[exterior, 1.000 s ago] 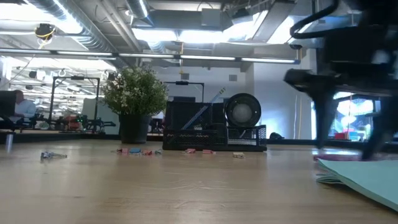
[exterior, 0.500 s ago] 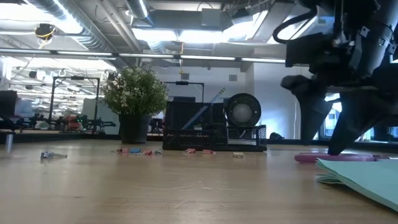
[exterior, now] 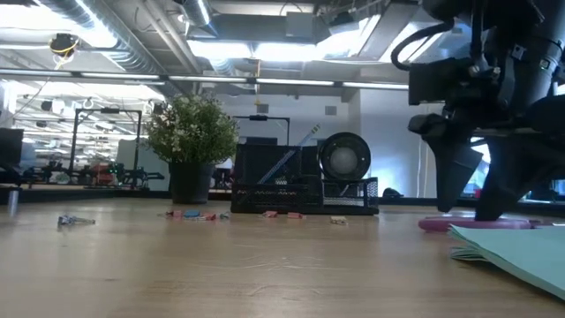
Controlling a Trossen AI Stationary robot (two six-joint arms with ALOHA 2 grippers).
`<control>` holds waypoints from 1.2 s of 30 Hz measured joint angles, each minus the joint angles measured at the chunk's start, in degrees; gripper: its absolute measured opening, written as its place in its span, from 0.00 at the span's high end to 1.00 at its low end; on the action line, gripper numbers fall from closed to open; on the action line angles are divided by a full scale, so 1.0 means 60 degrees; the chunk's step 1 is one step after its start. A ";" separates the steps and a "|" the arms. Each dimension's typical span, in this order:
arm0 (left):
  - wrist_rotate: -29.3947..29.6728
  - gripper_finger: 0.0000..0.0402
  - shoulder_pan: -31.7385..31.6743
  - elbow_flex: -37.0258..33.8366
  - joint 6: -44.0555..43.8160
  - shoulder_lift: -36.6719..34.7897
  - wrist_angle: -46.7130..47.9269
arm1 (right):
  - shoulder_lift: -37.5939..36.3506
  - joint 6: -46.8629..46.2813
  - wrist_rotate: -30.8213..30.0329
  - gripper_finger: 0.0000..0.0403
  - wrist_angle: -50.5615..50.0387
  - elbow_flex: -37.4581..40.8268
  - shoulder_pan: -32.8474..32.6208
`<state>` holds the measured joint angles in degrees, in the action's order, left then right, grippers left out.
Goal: Pick and place office supplies into organizer
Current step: Put the purple scissors into the black desk organizer
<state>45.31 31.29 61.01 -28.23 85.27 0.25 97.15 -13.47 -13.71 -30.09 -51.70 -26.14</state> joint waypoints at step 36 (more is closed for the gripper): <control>0.0287 0.77 -0.0007 0.0000 0.0000 0.0000 0.0004 | -0.0016 0.0286 0.1185 0.81 0.0612 0.0618 0.0329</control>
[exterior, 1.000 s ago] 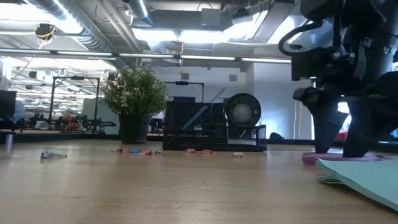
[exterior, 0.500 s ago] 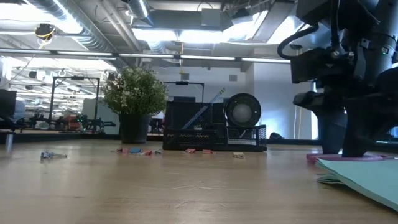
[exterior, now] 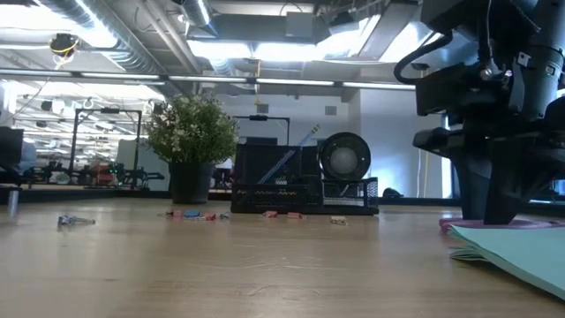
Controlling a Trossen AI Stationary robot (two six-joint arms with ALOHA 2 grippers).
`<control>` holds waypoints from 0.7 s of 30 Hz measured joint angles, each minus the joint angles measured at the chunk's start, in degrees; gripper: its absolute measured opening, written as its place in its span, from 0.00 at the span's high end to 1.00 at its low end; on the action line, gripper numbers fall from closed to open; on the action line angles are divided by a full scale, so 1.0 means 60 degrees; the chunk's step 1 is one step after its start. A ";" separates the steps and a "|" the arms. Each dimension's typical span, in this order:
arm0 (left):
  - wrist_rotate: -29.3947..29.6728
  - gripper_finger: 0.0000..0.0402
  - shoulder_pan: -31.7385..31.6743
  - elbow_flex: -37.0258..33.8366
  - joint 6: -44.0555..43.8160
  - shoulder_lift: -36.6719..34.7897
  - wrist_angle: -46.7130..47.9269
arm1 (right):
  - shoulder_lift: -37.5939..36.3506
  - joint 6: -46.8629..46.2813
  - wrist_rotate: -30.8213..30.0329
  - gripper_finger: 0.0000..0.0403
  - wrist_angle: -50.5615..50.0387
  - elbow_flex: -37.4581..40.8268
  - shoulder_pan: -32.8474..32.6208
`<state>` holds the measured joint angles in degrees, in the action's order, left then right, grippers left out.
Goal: Pick and place office supplies into organizer
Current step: Put the purple scissors into the black desk organizer
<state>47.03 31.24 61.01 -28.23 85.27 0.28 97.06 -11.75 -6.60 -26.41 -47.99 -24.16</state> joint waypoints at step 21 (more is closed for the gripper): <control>-0.0004 0.77 0.0000 0.0000 0.0000 0.0000 0.0009 | 0.0359 -0.0207 0.0057 0.74 0.0182 -0.0040 0.0000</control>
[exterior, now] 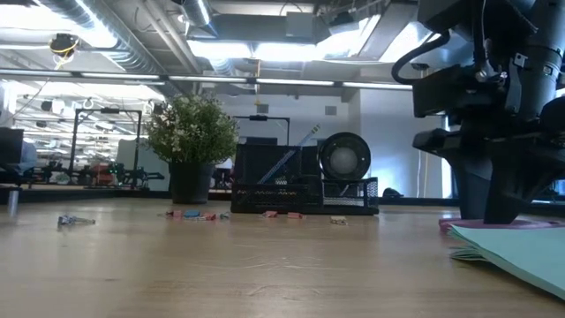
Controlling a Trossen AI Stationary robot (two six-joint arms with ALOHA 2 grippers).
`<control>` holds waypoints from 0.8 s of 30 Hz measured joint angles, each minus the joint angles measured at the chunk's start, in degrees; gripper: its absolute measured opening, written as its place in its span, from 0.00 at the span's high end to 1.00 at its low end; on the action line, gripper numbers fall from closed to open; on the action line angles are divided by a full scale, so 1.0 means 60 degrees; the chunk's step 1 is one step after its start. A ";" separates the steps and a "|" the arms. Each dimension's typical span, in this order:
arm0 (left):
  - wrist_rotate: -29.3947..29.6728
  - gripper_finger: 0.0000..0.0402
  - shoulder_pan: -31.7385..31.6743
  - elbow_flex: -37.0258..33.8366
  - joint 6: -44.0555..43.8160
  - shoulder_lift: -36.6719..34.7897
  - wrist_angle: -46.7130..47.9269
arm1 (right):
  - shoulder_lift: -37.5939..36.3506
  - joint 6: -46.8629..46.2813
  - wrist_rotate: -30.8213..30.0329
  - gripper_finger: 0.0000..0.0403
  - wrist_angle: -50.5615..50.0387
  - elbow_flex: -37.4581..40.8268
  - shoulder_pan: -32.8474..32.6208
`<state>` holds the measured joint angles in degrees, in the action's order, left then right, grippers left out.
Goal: Pick and place office supplies into organizer
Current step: Put the purple scissors into the black desk organizer
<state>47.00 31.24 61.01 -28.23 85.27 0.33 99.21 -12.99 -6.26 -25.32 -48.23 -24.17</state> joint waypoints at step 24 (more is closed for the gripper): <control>-0.0034 0.77 -0.0001 -0.0004 -0.0022 0.0000 0.0213 | 0.0056 -0.0037 0.0022 0.65 0.0102 -0.0011 0.0011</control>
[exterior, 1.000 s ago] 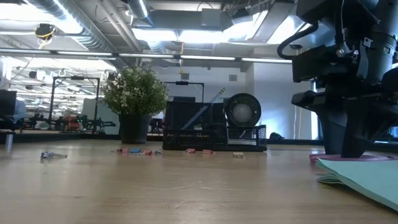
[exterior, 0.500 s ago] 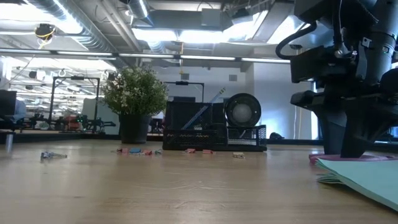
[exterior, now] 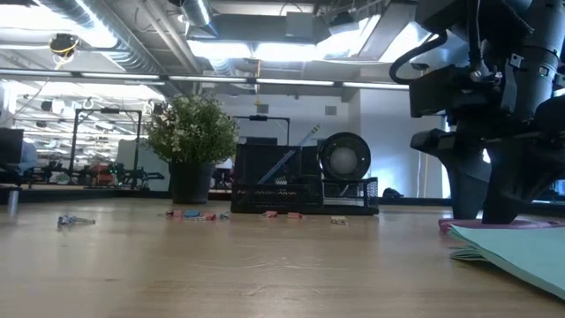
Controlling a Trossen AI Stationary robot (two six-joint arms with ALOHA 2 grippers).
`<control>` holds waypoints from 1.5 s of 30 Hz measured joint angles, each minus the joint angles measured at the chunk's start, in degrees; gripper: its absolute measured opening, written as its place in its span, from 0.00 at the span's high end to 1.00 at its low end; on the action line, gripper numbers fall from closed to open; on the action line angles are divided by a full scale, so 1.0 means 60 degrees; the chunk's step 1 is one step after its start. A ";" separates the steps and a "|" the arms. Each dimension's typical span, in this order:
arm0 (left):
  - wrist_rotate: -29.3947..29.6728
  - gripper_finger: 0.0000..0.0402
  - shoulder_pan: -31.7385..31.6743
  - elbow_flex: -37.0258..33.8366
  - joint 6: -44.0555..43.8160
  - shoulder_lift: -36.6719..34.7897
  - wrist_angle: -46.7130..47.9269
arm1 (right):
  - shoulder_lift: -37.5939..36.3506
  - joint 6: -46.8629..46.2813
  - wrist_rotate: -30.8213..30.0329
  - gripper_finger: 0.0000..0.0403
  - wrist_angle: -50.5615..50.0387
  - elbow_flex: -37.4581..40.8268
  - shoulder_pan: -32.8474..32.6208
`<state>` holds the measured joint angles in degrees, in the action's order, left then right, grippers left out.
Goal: Pick and place office supplies into organizer
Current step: Put the purple scissors into the black desk organizer
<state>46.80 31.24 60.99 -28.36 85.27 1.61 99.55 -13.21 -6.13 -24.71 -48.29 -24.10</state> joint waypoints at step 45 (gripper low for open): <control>0.0796 0.76 0.0001 -0.0004 -0.1068 0.0000 0.1061 | -0.3046 0.0510 -0.0352 0.80 -0.1411 -0.1730 0.1156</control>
<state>51.58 31.24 60.97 -34.77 85.27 7.97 81.27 -10.15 -8.24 -33.18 -58.67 -17.16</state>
